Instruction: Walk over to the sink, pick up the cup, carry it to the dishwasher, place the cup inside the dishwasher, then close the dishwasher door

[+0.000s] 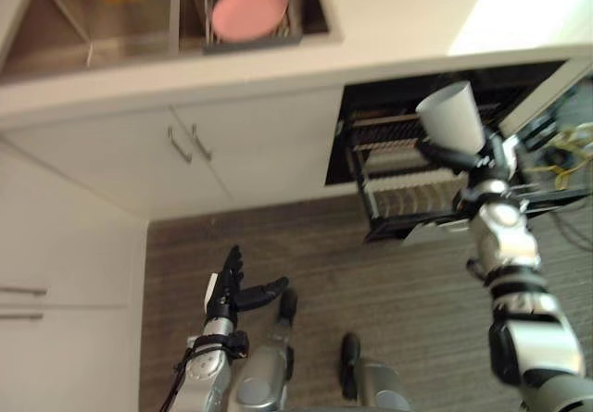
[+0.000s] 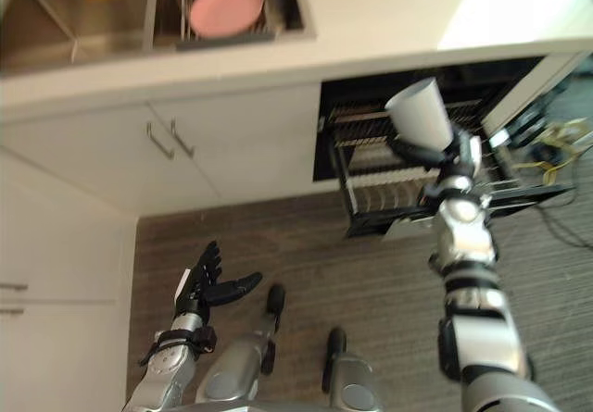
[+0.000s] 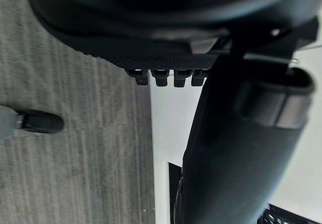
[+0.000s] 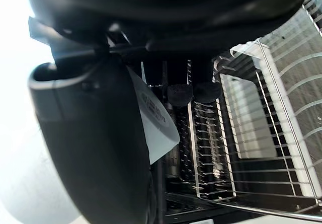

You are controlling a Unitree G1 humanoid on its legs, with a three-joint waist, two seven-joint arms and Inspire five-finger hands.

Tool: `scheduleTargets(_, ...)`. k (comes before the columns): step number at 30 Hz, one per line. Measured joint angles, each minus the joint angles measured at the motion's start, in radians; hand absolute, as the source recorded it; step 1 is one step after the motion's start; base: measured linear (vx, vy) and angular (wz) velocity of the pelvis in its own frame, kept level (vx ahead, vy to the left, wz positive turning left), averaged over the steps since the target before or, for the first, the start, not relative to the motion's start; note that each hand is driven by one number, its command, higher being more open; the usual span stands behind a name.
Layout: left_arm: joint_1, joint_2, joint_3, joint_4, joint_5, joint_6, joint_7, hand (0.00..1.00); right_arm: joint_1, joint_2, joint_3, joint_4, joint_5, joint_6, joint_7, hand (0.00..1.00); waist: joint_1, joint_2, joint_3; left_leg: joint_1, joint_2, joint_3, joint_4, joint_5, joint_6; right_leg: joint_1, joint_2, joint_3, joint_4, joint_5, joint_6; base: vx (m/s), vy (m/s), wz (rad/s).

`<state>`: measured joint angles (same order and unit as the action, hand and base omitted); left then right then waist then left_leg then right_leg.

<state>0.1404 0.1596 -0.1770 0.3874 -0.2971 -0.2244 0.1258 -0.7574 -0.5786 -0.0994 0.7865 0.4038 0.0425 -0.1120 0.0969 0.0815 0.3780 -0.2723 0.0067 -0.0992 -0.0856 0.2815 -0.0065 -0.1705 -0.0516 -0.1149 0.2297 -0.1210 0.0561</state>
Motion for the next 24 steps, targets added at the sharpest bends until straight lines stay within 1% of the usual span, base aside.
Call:
scheduleTargets(1,0.004,0.006,0.000,0.000,-0.001,0.001,0.001,1.00,-0.044,-0.020,0.029,0.042,0.030,0.004,0.019,0.00,0.008,0.006,0.015,-0.015,-0.001,-0.002,0.000,0.004,-0.001,-0.009,-0.001,-0.003,0.004,0.000,0.000,0.08,-0.031,0.05)
scheduleTargets(4,-0.008,0.017,-0.008,-0.001,-0.007,0.003,0.001,1.00,-0.109,-0.038,0.045,0.127,0.091,0.028,0.065,0.00,0.023,0.016,0.044,-0.022,-0.004,-0.013,0.000,0.011,0.008,-0.012,-0.003,-0.015,0.006,-0.007,0.000,0.11,-0.068,0.12)
scheduleTargets(5,-0.011,0.017,-0.008,-0.011,-0.021,0.003,0.001,1.00,-0.133,-0.043,0.047,0.173,0.112,0.037,0.083,0.00,0.025,0.019,0.049,-0.029,-0.007,-0.024,0.000,0.011,0.008,-0.020,-0.005,-0.026,0.018,-0.018,-0.002,0.09,-0.088,0.22)
scheduleTargets(7,-0.013,0.017,-0.010,-0.026,-0.040,0.003,0.001,1.00,-0.174,-0.046,0.047,0.246,0.126,0.055,0.110,0.00,0.029,0.022,0.057,-0.039,-0.009,-0.033,0.000,0.011,0.007,-0.036,-0.007,-0.037,0.041,-0.034,-0.008,0.07,-0.097,0.17)
scheduleTargets(10,-0.023,0.018,-0.036,-0.028,-0.059,0.014,0.001,1.00,-0.202,-0.066,0.047,0.296,0.126,0.079,0.134,0.00,0.032,0.040,0.066,-0.055,-0.012,-0.041,0.000,0.009,0.002,-0.063,-0.013,-0.046,0.075,-0.055,-0.011,0.04,-0.105,0.10)
scheduleTargets(13,-0.035,0.016,-0.050,-0.028,-0.077,0.045,0.000,1.00,-0.223,-0.082,0.046,0.309,0.126,0.118,0.135,0.00,0.036,0.051,0.072,-0.081,-0.012,-0.045,0.000,0.009,-0.006,-0.105,-0.017,-0.050,0.113,-0.073,-0.014,0.00,-0.074,0.04)
scheduleTargets(16,-0.036,0.017,-0.053,-0.031,-0.098,0.067,0.000,1.00,-0.238,-0.082,0.031,0.318,0.127,0.156,0.123,0.00,0.041,0.053,0.073,-0.100,-0.015,-0.048,0.000,0.011,-0.009,-0.141,-0.024,-0.052,0.150,-0.092,-0.018,0.01,-0.100,0.04)
scheduleTargets(19,-0.036,0.017,-0.083,-0.043,-0.116,0.079,0.002,1.00,-0.265,-0.085,0.007,0.334,0.129,0.183,0.109,0.00,0.049,0.061,0.077,-0.117,-0.020,-0.047,0.000,0.012,-0.011,-0.173,-0.033,-0.054,0.180,-0.112,-0.020,0.01,-0.117,0.04)
scheduleTargets(21,-0.033,0.014,-0.095,-0.060,-0.117,0.090,0.003,1.00,-0.276,-0.085,-0.001,0.334,0.126,0.197,0.110,0.00,0.054,0.062,0.077,-0.127,-0.022,-0.048,0.000,0.012,-0.012,-0.187,-0.036,-0.055,0.192,-0.119,-0.020,0.01,-0.104,0.03)
scheduleTargets(22,-0.030,0.014,-0.100,-0.072,-0.117,0.091,0.003,1.00,-0.287,-0.085,-0.001,0.333,0.125,0.207,0.111,1.00,0.055,0.062,0.077,-0.133,-0.022,-0.047,0.000,0.013,-0.011,-0.195,-0.038,-0.058,0.201,-0.122,-0.021,0.03,-0.103,0.01)
scheduleTargets(24,-0.030,0.013,-0.105,-0.085,-0.118,0.091,0.004,1.00,-0.301,-0.085,-0.001,0.328,0.125,0.217,0.112,1.00,0.057,0.062,0.077,-0.138,-0.023,-0.043,0.000,0.013,-0.011,-0.205,-0.045,-0.071,0.209,-0.124,-0.020,0.02,-0.100,-0.04)
